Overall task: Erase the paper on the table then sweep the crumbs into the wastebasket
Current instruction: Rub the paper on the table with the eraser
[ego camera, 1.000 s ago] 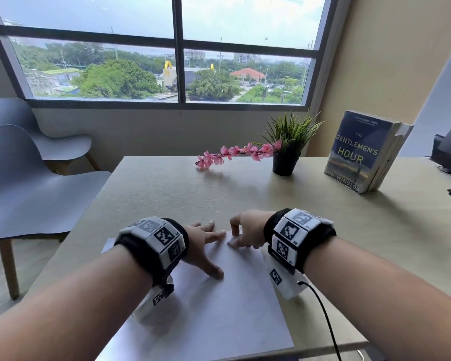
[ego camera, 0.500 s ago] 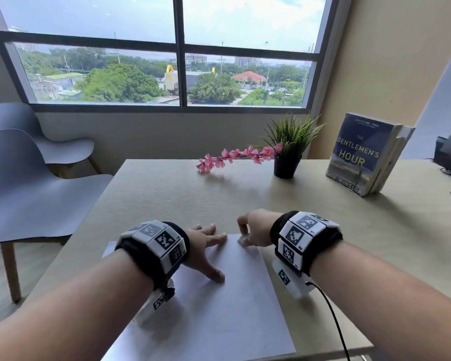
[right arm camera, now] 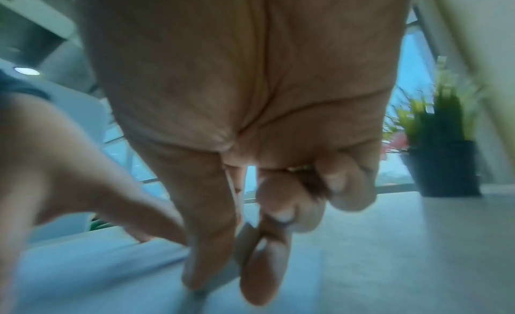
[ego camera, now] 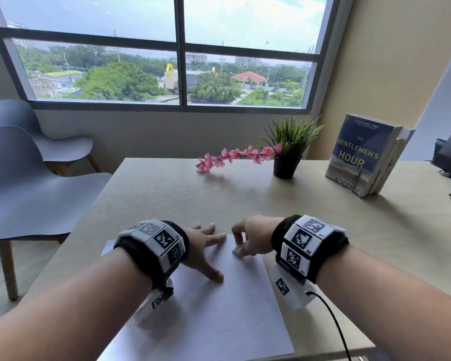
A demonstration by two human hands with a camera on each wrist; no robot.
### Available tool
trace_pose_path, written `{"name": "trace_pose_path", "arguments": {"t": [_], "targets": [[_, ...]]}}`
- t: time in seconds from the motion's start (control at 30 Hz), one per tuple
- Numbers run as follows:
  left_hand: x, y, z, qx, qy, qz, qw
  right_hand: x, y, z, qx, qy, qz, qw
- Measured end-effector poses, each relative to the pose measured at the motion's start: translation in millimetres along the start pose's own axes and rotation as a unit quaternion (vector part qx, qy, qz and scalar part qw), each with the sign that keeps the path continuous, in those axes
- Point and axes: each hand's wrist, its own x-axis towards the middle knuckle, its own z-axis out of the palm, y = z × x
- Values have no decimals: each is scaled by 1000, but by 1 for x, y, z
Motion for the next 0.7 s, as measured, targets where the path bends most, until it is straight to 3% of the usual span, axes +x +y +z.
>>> {"name": "trace_pose_path", "arguments": {"t": [0.13, 0.23, 0.33, 0.43, 0.57, 0.7], "targets": [[0, 0, 0, 0, 0, -2, 1000, 1, 8, -9, -36, 11, 38, 999], [0, 1, 0, 1, 1, -1, 1000, 0, -1, -5, -80, 14, 26, 996], [0, 0, 0, 2, 1, -1, 1000, -8, -9, 3, -39, 1, -3, 999], [1, 0, 0, 0, 0, -1, 1000, -10, -2, -1, -6, -20, 15, 1000], [3, -1, 1, 0, 3, -1, 1000, -6, -1, -7, -85, 2, 48, 995], [3, -1, 2, 2, 6, -1, 1000, -13, -17, 2, -96, 1, -3, 995]]}}
